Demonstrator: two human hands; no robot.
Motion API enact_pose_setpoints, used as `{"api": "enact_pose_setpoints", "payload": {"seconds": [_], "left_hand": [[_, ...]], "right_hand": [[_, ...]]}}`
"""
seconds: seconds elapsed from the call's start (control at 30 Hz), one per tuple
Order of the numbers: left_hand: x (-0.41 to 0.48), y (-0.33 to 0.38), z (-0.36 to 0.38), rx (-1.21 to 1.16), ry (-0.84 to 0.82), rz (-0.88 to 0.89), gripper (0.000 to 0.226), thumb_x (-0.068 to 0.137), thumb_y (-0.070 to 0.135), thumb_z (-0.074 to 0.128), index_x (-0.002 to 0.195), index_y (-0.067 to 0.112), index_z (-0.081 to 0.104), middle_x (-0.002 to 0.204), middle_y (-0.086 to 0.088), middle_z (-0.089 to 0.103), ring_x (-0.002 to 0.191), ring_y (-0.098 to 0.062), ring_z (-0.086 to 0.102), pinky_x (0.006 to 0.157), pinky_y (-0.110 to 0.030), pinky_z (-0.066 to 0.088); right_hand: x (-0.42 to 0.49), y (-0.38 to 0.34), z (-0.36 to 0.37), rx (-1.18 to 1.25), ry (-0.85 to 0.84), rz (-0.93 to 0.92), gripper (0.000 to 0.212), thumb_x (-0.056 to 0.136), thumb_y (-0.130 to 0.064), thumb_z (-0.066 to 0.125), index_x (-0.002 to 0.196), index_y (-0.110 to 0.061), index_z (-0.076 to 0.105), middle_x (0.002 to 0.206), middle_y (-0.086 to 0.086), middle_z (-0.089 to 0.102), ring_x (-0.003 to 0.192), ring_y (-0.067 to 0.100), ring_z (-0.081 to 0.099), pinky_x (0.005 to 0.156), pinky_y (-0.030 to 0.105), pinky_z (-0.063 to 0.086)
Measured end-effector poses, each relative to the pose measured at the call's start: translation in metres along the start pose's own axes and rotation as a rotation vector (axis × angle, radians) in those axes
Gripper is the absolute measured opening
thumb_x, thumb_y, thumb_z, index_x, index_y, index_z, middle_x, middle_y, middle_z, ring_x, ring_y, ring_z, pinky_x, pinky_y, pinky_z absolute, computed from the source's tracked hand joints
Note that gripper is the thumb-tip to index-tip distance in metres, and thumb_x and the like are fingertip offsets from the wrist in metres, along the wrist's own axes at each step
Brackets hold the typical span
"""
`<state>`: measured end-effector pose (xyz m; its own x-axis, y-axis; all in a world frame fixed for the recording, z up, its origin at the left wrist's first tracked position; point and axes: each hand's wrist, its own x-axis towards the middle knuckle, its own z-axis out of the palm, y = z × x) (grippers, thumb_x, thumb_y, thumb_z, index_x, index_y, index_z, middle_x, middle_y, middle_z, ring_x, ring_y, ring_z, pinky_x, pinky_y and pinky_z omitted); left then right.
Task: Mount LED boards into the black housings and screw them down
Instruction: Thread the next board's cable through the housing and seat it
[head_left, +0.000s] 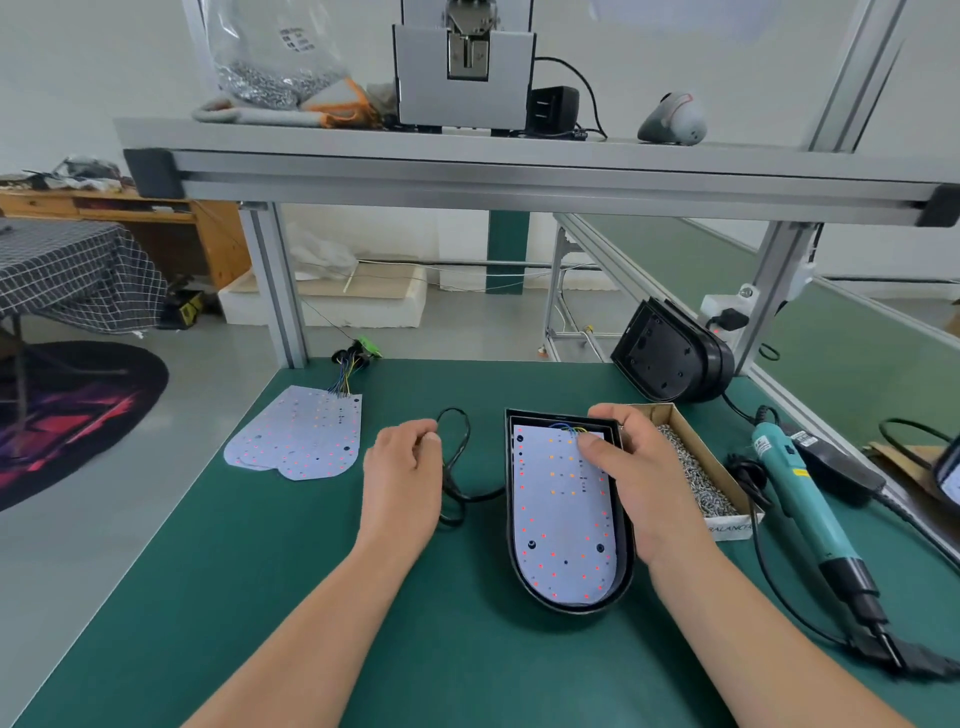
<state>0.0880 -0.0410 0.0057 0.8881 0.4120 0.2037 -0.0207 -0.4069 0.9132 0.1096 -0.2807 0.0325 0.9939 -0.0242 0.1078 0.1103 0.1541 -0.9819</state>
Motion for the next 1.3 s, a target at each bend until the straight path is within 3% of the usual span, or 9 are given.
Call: {"api": "enact_pose_setpoints", "payload": {"seconds": [0.13, 0.2, 0.3, 0.4, 0.5, 0.67, 0.8, 1.07, 1.3], "left_hand": [[-0.005, 0.001, -0.012, 0.026, -0.195, 0.117, 0.026, 0.106, 0.031, 0.058, 0.124, 0.048, 0.067, 0.093, 0.019, 0.075, 0.086, 0.000, 0.065, 0.076, -0.024, 0.048], [-0.015, 0.006, -0.010, 0.007, -0.310, 0.163, 0.021, 0.105, 0.057, 0.051, 0.120, 0.056, 0.066, 0.093, 0.020, 0.075, 0.076, 0.003, 0.064, 0.074, -0.024, 0.046], [-0.028, 0.015, -0.004, -0.105, -0.441, 0.136, 0.045, 0.090, 0.091, 0.036, 0.119, 0.070, 0.062, 0.100, 0.030, 0.073, 0.072, 0.010, 0.060, 0.072, -0.023, 0.045], [-0.033, 0.025, 0.004, -0.237, -0.509, 0.095, 0.041, 0.090, 0.076, 0.059, 0.119, 0.050, 0.069, 0.101, 0.025, 0.075, 0.085, 0.005, 0.068, 0.079, -0.032, 0.052], [-0.034, 0.029, 0.008, -0.381, -0.429, -0.013, 0.036, 0.090, 0.057, 0.072, 0.113, 0.030, 0.074, 0.112, 0.007, 0.080, 0.105, -0.017, 0.076, 0.093, -0.043, 0.059], [-0.033, 0.028, 0.011, -0.512, -0.351, -0.131, 0.029, 0.089, 0.037, 0.072, 0.109, 0.019, 0.077, 0.108, -0.004, 0.082, 0.104, -0.031, 0.077, 0.093, -0.049, 0.062], [-0.033, 0.030, 0.014, -0.540, -0.340, -0.176, 0.012, 0.100, 0.019, 0.072, 0.109, 0.014, 0.078, 0.107, -0.009, 0.082, 0.102, -0.034, 0.078, 0.091, -0.049, 0.063], [-0.032, 0.034, 0.012, -0.467, -0.329, -0.182, 0.012, 0.100, 0.022, 0.074, 0.107, 0.014, 0.078, 0.103, -0.007, 0.082, 0.100, -0.034, 0.078, 0.093, -0.052, 0.063], [-0.031, 0.034, 0.010, -0.392, -0.356, -0.138, 0.011, 0.103, 0.022, 0.069, 0.106, 0.016, 0.078, 0.103, -0.004, 0.082, 0.099, -0.029, 0.079, 0.090, -0.044, 0.064]], "right_hand": [[0.000, 0.005, 0.002, -0.020, 0.060, 0.021, 0.026, 0.096, -0.007, 0.071, 0.109, -0.029, 0.072, 0.095, -0.002, 0.075, 0.082, 0.016, 0.069, 0.077, 0.036, 0.057], [-0.001, 0.006, 0.005, -0.024, 0.088, 0.023, 0.025, 0.096, -0.008, 0.071, 0.110, -0.028, 0.072, 0.099, 0.000, 0.075, 0.084, 0.015, 0.069, 0.077, 0.034, 0.057], [-0.002, 0.005, 0.008, 0.021, 0.057, 0.038, 0.023, 0.096, -0.007, 0.071, 0.111, -0.025, 0.073, 0.099, 0.000, 0.076, 0.083, 0.015, 0.072, 0.070, 0.031, 0.057], [-0.004, 0.003, 0.010, 0.004, -0.040, 0.027, 0.022, 0.097, -0.009, 0.072, 0.113, -0.024, 0.073, 0.099, 0.001, 0.078, 0.085, 0.018, 0.074, 0.071, 0.033, 0.058], [-0.008, -0.003, 0.013, -0.096, -0.142, -0.055, 0.024, 0.091, -0.022, 0.077, 0.112, -0.034, 0.074, 0.096, -0.005, 0.076, 0.085, 0.012, 0.072, 0.070, 0.024, 0.057], [-0.009, -0.003, 0.016, -0.251, -0.185, -0.055, 0.020, 0.098, -0.026, 0.075, 0.115, -0.035, 0.073, 0.102, 0.004, 0.075, 0.097, 0.022, 0.071, 0.088, 0.036, 0.058], [-0.007, -0.005, 0.016, -0.271, -0.183, -0.035, 0.006, 0.097, -0.020, 0.075, 0.102, -0.024, 0.074, 0.092, -0.006, 0.077, 0.083, 0.008, 0.072, 0.072, 0.021, 0.054], [-0.008, -0.006, 0.018, -0.238, -0.178, 0.000, 0.012, 0.099, -0.013, 0.070, 0.108, -0.020, 0.074, 0.102, -0.001, 0.079, 0.096, 0.019, 0.076, 0.084, 0.037, 0.060], [-0.010, -0.004, 0.019, -0.345, -0.123, -0.061, 0.006, 0.097, -0.019, 0.072, 0.102, -0.022, 0.073, 0.094, -0.007, 0.078, 0.086, 0.010, 0.074, 0.072, 0.027, 0.056]]}}
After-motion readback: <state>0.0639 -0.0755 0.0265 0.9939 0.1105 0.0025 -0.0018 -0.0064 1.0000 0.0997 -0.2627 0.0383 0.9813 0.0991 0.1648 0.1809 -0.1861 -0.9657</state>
